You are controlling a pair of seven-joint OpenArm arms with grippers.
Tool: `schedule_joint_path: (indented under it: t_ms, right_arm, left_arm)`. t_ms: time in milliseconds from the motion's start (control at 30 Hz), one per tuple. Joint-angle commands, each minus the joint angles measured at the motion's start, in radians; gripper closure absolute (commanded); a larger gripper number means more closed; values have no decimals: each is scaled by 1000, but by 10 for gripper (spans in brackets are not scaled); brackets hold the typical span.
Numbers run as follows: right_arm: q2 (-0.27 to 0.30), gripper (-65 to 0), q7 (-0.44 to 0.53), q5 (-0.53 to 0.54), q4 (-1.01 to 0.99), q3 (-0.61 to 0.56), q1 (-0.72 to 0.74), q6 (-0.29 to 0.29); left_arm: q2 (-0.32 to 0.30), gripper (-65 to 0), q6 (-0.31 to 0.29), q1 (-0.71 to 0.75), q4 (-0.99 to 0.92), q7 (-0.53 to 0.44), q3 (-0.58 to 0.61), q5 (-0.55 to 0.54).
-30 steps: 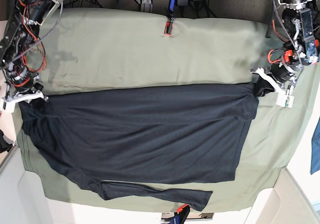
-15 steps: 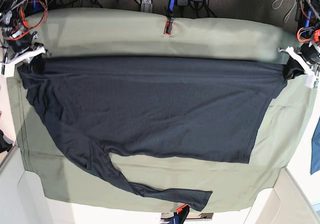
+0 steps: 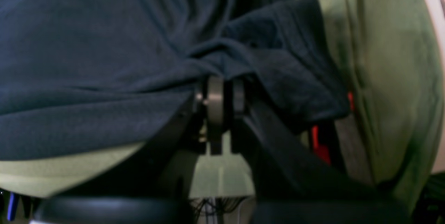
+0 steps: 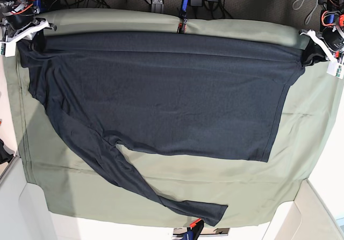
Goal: Fold the T-shirt properly
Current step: 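Drag the shirt with both grippers back toward the robot, then grasp the shirt hem corners with both grippers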
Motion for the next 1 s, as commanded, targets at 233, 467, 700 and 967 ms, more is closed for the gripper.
schedule_joint_path:
  t_ms: [233, 467, 700, 967]
  right_arm:
    - [14, -287, 42, 2, 17, 9, -1, -4]
    - [14, -287, 41, 2, 18, 16, -1, -7]
    - [18, -287, 50, 30, 31, 92, 5, -7]
    - [76, -287, 76, 41, 39, 138, 97, -16]
  left_arm:
    - [-22, -69, -2, 1, 14, -47, -13, -2]
    - [-23, -318, -2, 1, 14, -11, -13, -3]
    - [-23, -318, -2, 0, 14, 8, -65, -38]
    - [-76, -318, -2, -8, 14, 6, -154, -175]
